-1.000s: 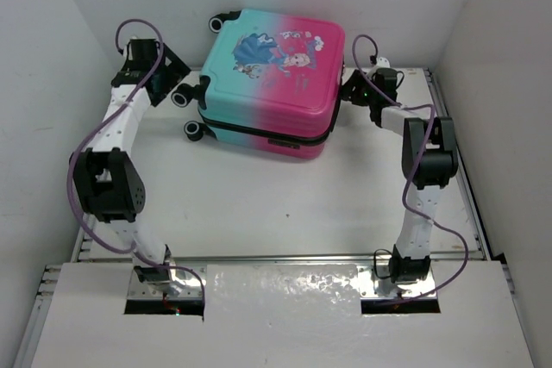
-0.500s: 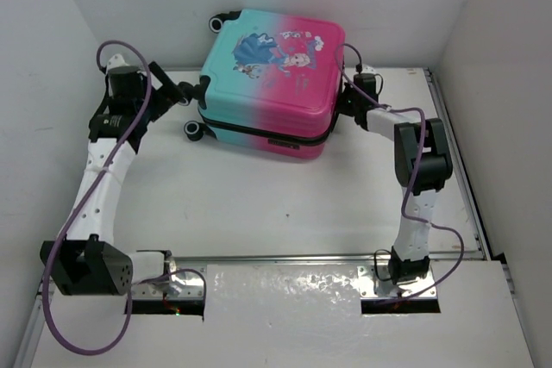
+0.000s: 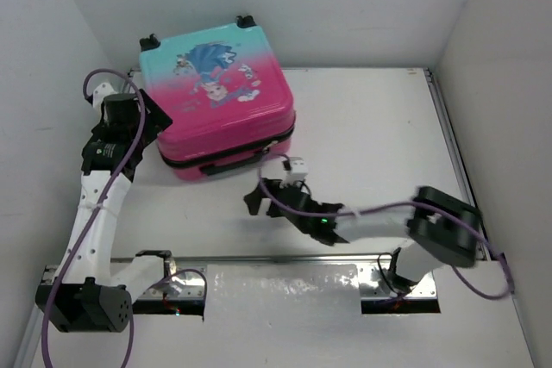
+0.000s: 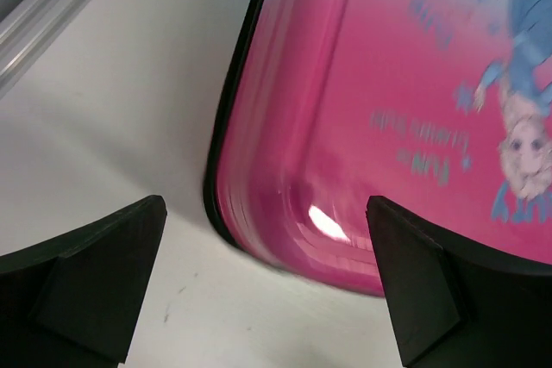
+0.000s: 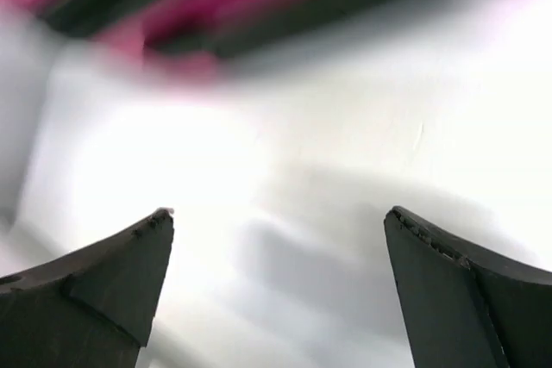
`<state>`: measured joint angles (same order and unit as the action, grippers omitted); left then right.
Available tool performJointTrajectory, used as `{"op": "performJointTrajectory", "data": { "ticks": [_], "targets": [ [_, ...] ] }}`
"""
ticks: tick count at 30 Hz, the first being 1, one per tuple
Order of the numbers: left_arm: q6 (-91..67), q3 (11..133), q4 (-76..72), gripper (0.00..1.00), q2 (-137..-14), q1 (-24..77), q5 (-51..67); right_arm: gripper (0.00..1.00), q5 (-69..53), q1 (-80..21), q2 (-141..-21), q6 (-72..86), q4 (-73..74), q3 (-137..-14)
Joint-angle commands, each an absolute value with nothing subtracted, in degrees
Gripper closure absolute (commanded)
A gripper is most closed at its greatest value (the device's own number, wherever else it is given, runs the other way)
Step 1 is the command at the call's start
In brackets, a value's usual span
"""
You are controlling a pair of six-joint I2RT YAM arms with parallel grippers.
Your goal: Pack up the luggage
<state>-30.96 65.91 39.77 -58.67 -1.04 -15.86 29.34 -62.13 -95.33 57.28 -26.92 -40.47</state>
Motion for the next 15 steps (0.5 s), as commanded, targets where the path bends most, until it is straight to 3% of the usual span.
{"op": "performJointTrajectory", "data": {
  "ticks": [1, 5, 7, 11, 12, 15],
  "targets": [
    [-33.3, 62.3, 41.8, 0.00, -59.4, -0.8, -22.9, 0.01, 35.5, -61.4, -75.5, 59.3, -30.0, -28.2],
    [-36.7, 61.9, 41.5, 0.00, -65.1, -4.7, -27.0, 0.01, 43.6, -59.7, -61.7, 44.5, -20.8, -24.2],
    [-35.6, 64.1, 41.4, 0.00, -67.7, -5.1, -21.2, 0.01, 31.1, -53.0, -64.0, 32.3, -17.5, -28.9],
    [-37.7, 60.1, 36.7, 0.00, -63.4, -4.1, -12.9, 0.01, 20.5, -47.7, -74.3, 20.9, -13.2, -37.3],
    [-38.5, 58.9, 36.3, 0.00, -62.0, -4.0, -12.9, 0.03, 19.8, -47.4, -76.5, 20.2, -13.1, -39.9],
    [-40.3, 54.2, 34.5, 0.00, -56.0, -3.8, -9.8, 0.23, 15.9, -47.3, -85.5, 19.9, -17.0, -45.3]
  ]
}}
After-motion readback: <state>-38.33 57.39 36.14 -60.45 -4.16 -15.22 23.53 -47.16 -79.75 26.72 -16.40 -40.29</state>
